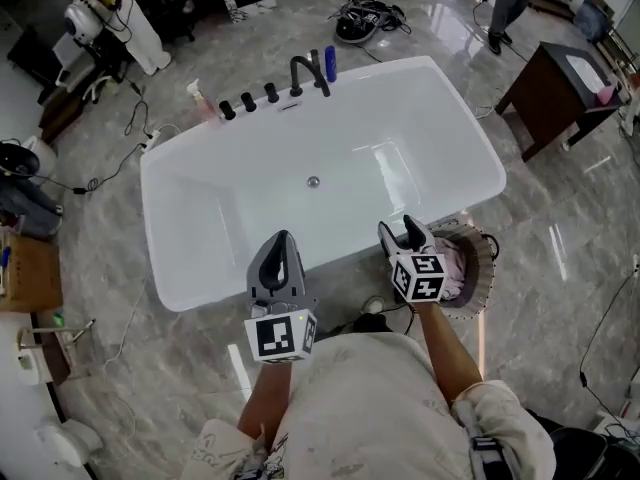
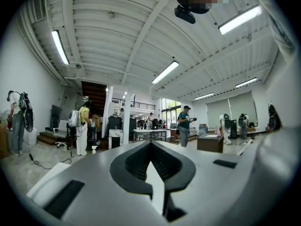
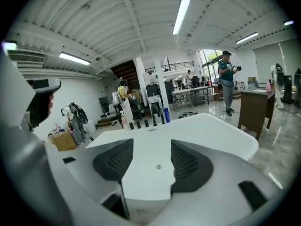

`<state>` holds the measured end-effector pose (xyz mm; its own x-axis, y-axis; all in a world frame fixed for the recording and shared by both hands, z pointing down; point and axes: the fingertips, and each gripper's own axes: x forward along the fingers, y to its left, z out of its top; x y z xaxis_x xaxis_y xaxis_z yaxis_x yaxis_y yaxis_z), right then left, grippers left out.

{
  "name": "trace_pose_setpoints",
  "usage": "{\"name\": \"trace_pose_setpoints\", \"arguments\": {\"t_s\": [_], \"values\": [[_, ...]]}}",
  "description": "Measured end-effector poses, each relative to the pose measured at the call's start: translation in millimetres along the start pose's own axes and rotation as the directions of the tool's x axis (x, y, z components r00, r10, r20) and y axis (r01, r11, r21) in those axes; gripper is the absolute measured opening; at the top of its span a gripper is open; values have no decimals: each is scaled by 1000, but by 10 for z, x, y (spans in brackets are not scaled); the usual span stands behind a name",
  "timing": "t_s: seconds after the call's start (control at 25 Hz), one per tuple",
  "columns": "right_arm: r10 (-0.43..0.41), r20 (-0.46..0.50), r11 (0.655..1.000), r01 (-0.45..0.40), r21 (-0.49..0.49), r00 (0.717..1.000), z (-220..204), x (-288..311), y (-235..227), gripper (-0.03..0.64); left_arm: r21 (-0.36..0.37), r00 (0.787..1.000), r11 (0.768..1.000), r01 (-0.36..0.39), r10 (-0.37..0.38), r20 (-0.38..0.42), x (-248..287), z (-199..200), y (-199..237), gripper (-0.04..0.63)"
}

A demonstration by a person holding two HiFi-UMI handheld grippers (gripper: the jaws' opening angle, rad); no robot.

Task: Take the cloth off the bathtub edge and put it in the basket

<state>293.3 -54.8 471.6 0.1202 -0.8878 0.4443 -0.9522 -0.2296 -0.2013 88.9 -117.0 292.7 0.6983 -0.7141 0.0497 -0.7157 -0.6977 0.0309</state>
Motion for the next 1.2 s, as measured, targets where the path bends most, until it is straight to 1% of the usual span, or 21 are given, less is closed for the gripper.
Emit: {"name": "trace_pose_setpoints", "arguments": {"t_s": [0.16,0.28,0.4,0.56,0.68,0.84,0.92,1.0,1.08,1.2], "values": [[62,93,997,-57,-51,994,426,-60,556,233,-14,997,997,-70,71,27,-292,163,417,2],[116,146,991,-103,-91,983,693,-152,935,233,-27,995,995,-97,98,25,-505,230,624,2],[166,207,981,-139,-139,964,1005,-244,1264,235,-19,992,993,-120,120,29,-637,295,789,2],[207,280,964,-146,-224,938,1379,-518,1701,235,-10,988,989,-149,150,27,-808,392,999,2],[233,293,945,-145,-295,927,1559,-673,1990,235,1,986,987,-161,160,43,-912,516,1121,2],[253,355,934,-132,-331,900,1729,-881,2325,222,26,985,987,-158,156,73,-1080,665,1278,2],[260,386,927,-118,-355,885,1809,-967,2471,198,38,984,986,-160,156,91,-1156,744,1348,2],[265,400,921,-108,-374,877,1850,-996,2585,181,44,981,985,-167,161,109,-1220,806,1416,2],[258,406,921,-96,-377,877,1863,-992,2656,155,47,978,983,-175,168,124,-1271,847,1483,2],[235,413,926,-73,-371,880,1874,-999,2731,75,49,975,982,-180,172,139,-1346,902,1584,2]]}}
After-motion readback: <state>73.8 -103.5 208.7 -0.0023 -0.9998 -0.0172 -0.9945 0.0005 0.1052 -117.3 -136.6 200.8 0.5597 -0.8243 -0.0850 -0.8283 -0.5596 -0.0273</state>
